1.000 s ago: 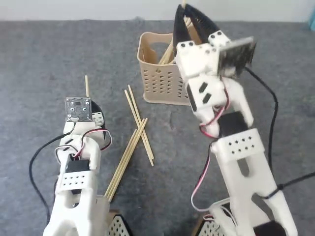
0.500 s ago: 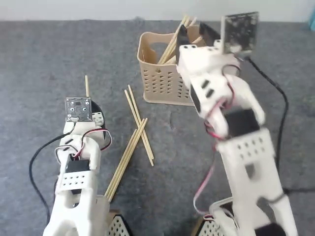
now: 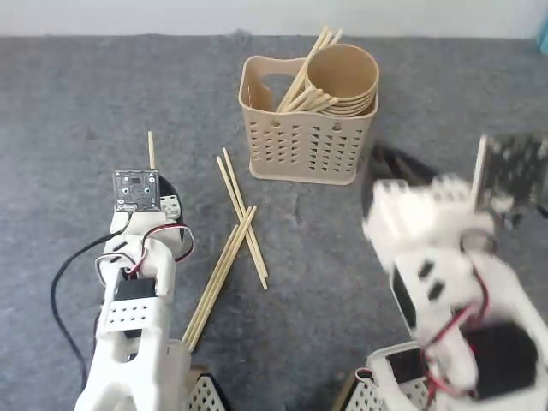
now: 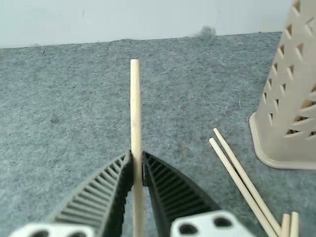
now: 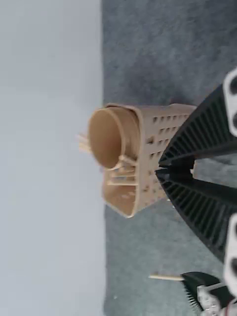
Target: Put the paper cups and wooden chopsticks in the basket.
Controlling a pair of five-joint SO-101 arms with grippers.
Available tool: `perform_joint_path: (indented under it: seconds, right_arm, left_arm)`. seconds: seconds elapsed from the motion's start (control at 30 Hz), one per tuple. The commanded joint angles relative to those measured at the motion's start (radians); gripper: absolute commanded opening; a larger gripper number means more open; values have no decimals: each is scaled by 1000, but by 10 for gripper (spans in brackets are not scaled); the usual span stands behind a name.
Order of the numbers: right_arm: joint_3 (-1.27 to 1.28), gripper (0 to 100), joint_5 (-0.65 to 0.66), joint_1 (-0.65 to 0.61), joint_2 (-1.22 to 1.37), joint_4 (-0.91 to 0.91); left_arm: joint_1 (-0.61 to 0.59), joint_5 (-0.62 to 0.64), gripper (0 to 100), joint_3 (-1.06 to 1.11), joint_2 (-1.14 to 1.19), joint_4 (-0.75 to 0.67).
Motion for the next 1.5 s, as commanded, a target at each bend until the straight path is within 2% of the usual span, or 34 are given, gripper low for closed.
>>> perform_joint_path:
  seconds: [0.0,0.2,0.37,0.5,0.63,0.67,0.8,0.97,1.13,1.47]
  right_arm:
    - [195,9,-6,18,-71,173]
    - [649,9,-5,67,-147,-157]
    - [893,9,-12,96,-222,-401]
    - [1138,9,-21,127,-329,-682]
    - [1415,9,-141,196,-496,-935]
    - [1430,9,-161,206,-530,-946]
    - [1419,9,-163,228,-644,-783]
    - [1415,11,-161,151,-734,-633]
    - [1415,12,-161,148,-748,-615]
    - [1415,9,-100,143,-748,-613]
  left_arm:
    - [-5,3,12,-4,-28,-26]
    - [-8,3,12,-4,-28,-23]
    - [-92,15,12,-28,-29,-26]
    - [-101,89,12,-67,-29,-21]
    - [-101,150,12,-156,-28,3]
    - [-97,169,12,-193,-28,28]
    - [-18,229,12,-351,-28,100]
    - [180,230,12,-530,-26,100]
    - [354,230,12,-705,14,98]
    - [397,230,12,-1294,454,100]
